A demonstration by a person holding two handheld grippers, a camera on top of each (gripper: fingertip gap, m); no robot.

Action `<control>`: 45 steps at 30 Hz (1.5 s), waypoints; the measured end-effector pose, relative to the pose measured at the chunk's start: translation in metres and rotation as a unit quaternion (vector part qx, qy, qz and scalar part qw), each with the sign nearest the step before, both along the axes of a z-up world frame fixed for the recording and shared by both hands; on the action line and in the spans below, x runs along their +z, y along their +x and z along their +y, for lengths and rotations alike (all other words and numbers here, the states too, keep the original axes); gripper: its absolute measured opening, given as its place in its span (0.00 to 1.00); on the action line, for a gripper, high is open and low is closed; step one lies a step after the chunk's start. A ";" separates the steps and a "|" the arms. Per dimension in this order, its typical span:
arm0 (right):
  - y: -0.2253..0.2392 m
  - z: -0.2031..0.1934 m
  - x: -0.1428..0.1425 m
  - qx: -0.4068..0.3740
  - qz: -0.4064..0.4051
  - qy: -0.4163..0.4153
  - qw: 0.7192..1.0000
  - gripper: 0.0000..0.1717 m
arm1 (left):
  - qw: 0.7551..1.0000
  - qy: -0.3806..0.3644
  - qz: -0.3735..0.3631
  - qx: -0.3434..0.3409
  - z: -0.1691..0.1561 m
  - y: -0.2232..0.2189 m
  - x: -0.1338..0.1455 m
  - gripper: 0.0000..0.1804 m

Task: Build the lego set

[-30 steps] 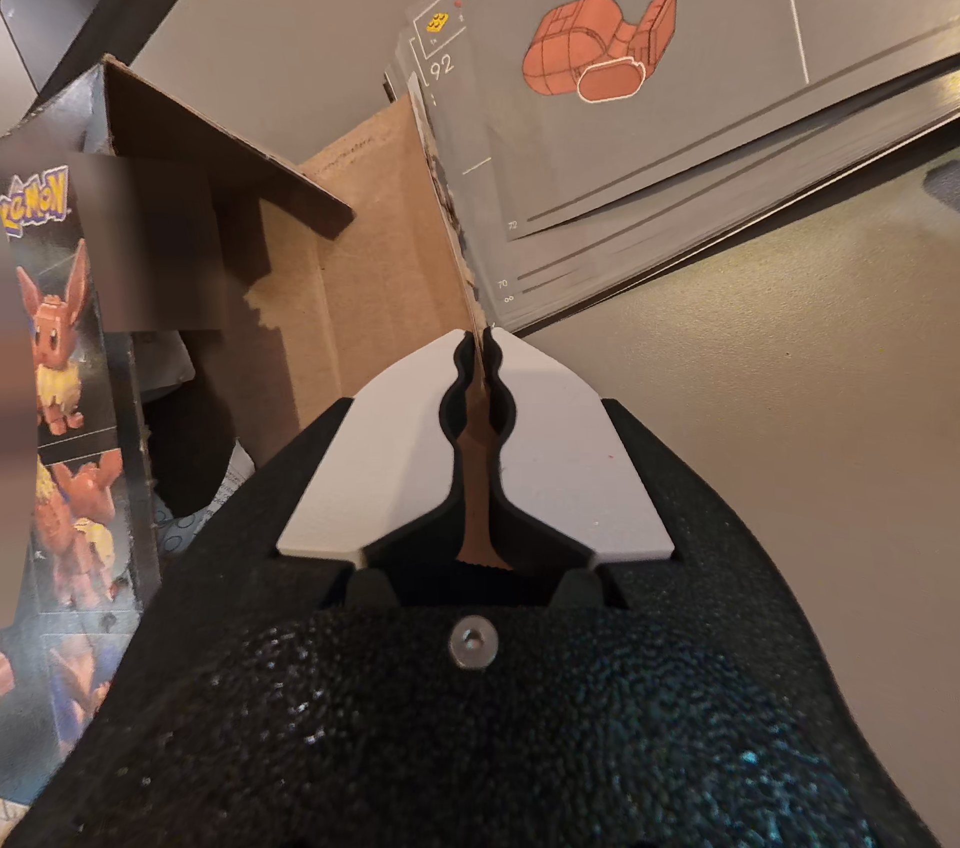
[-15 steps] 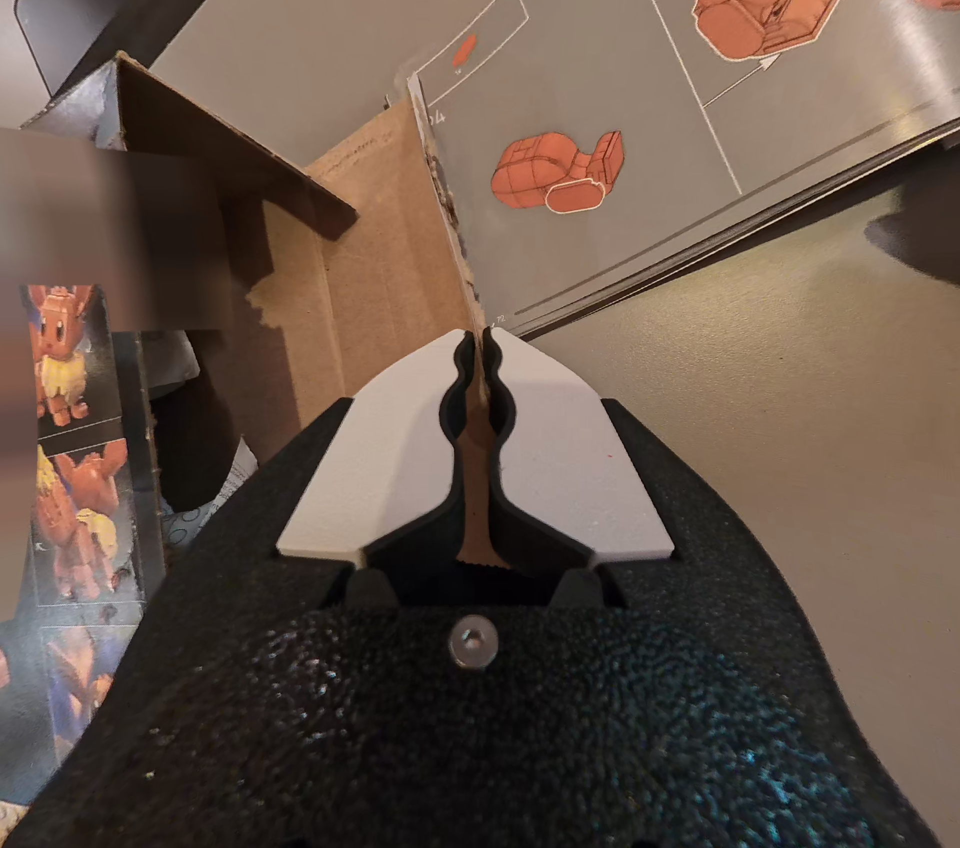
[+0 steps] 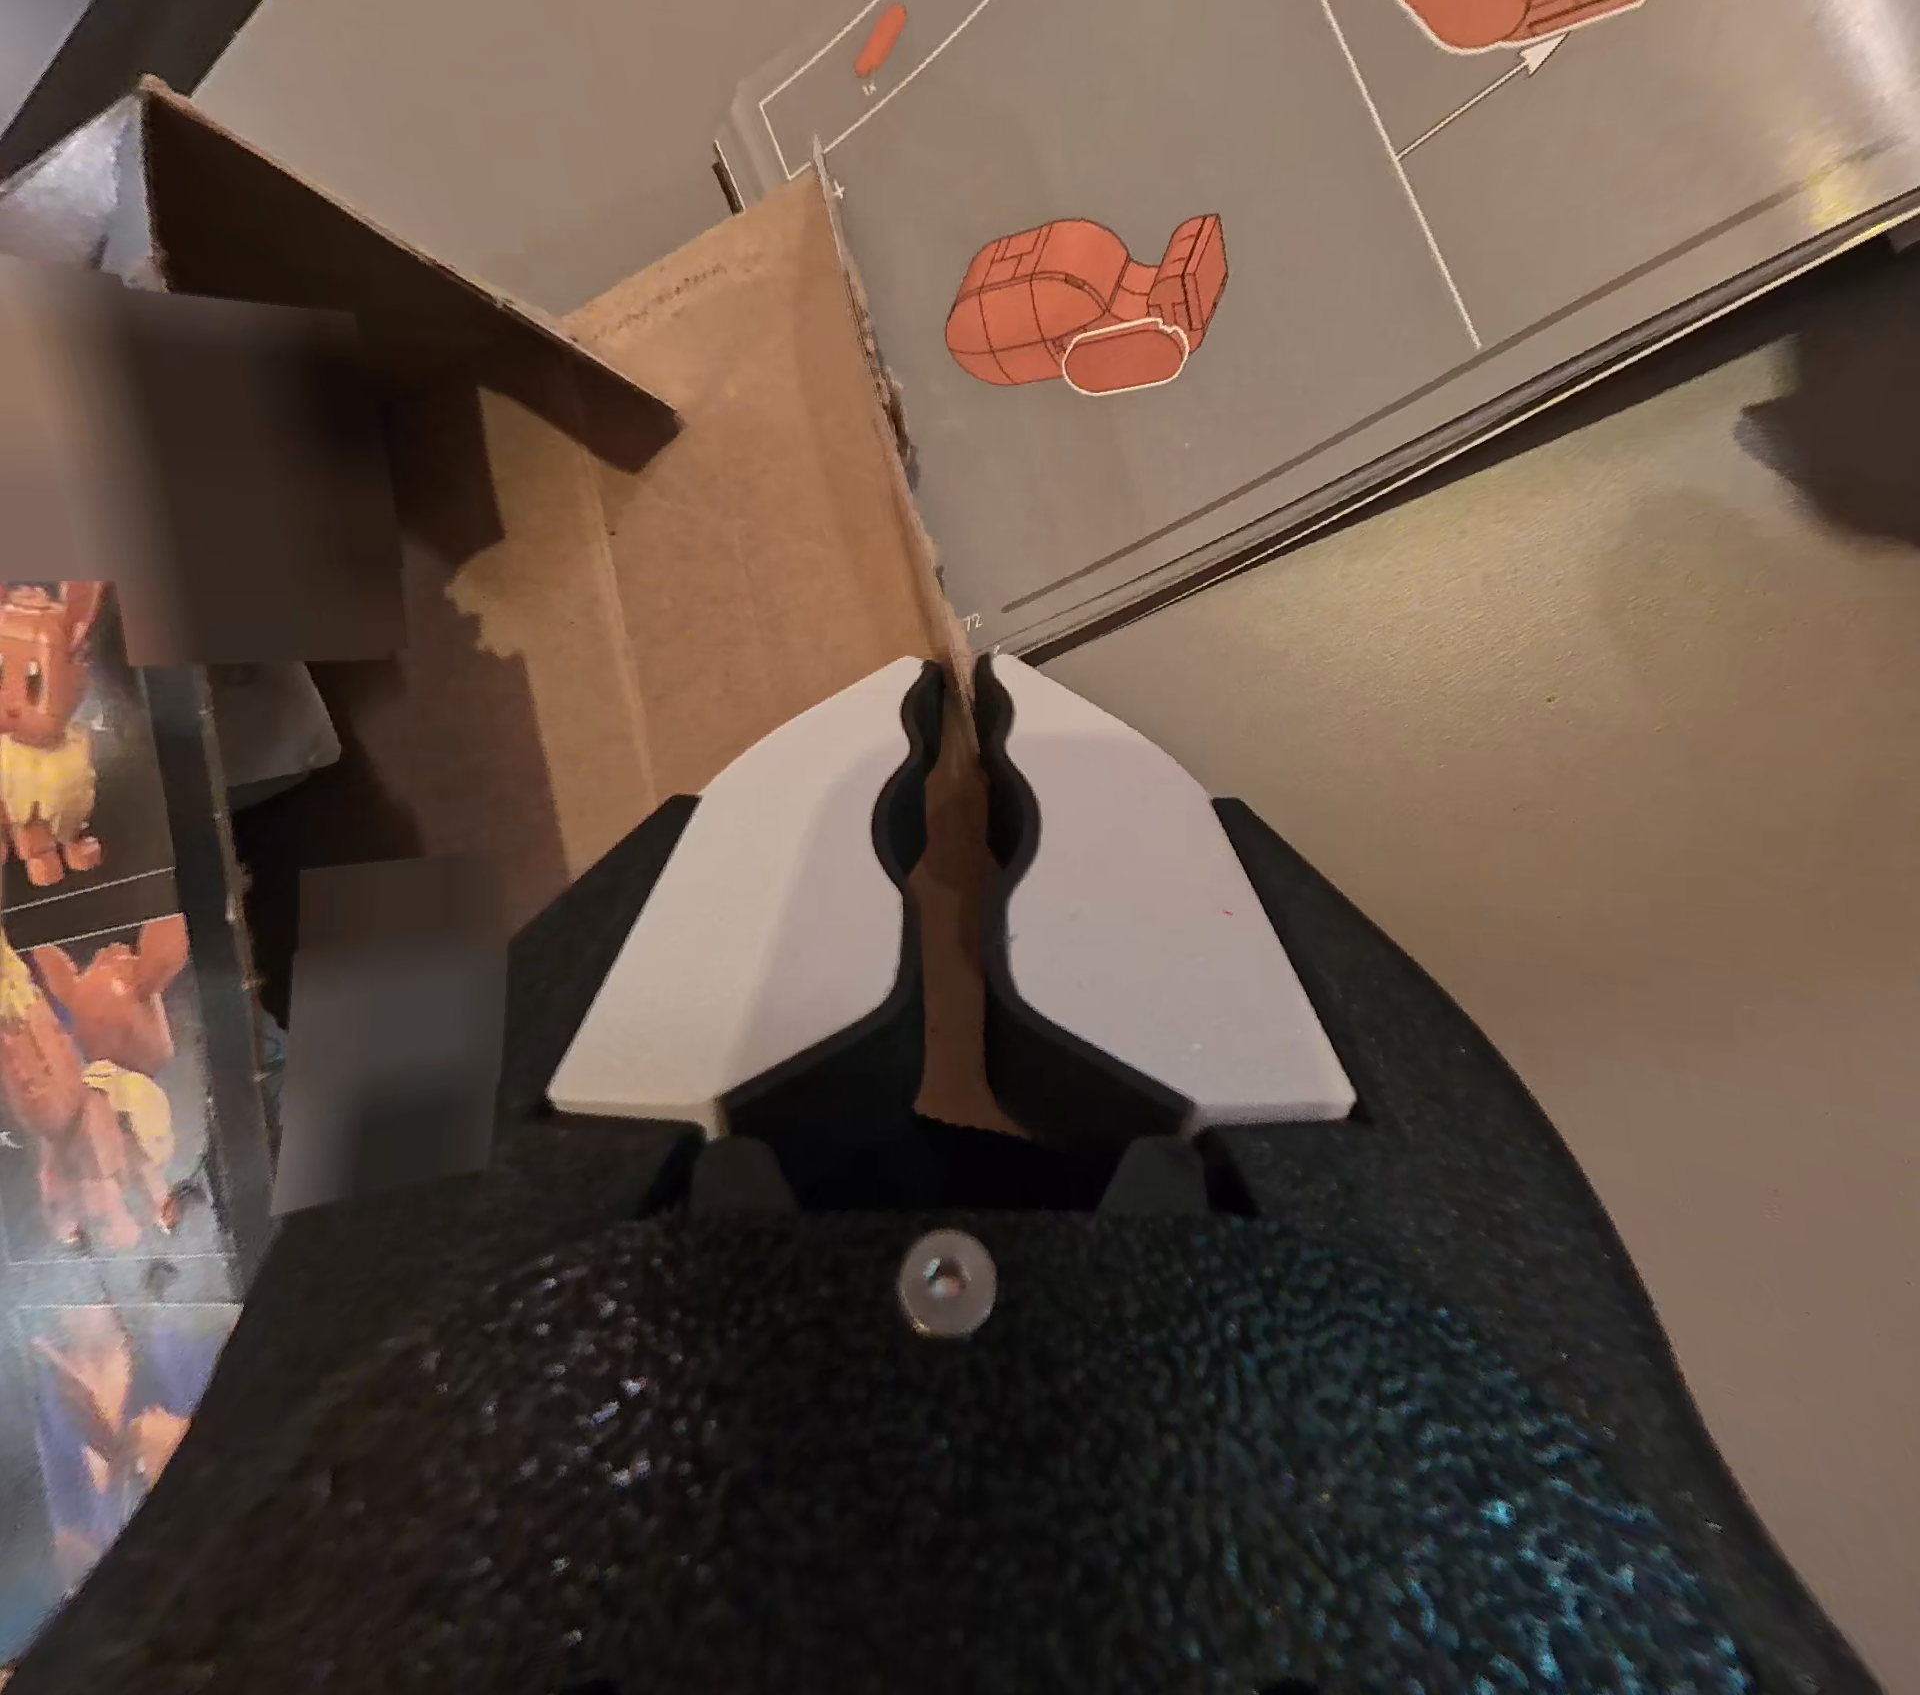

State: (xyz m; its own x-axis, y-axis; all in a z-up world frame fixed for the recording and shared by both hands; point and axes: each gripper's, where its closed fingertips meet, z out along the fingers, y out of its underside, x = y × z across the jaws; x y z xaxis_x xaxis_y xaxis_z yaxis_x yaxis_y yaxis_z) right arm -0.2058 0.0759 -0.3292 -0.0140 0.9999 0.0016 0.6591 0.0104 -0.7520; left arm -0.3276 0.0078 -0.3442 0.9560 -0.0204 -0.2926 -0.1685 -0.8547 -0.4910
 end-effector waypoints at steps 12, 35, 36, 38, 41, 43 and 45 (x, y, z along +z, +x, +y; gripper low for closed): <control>0.009 -0.002 0.001 -0.010 0.007 -0.002 1.000 0.35 | 0.999 0.038 -0.012 -0.016 0.009 0.010 0.012 0.14; 0.129 -0.059 0.085 0.051 0.315 -0.014 0.948 0.23 | 0.835 0.506 -0.201 -0.081 0.060 0.085 0.128 0.09; 0.133 -0.061 0.086 0.053 0.323 -0.036 0.944 0.20 | 0.834 0.506 -0.206 -0.078 0.060 0.085 0.125 0.08; 0.139 -0.065 0.085 0.060 0.331 -0.073 0.939 0.16 | 0.838 0.500 -0.205 -0.080 0.062 0.084 0.117 0.03; 0.150 -0.070 0.090 0.067 0.350 -0.095 0.930 0.05 | 0.844 0.489 -0.200 -0.088 0.064 0.085 0.109 0.00; 0.153 -0.070 0.090 0.067 0.353 -0.093 0.929 0.00 | 0.844 0.489 -0.198 -0.098 0.064 0.087 0.108 0.00; 0.154 -0.067 0.089 0.063 0.352 -0.105 0.928 0.00 | 0.845 0.487 -0.197 -0.104 0.064 0.088 0.106 0.00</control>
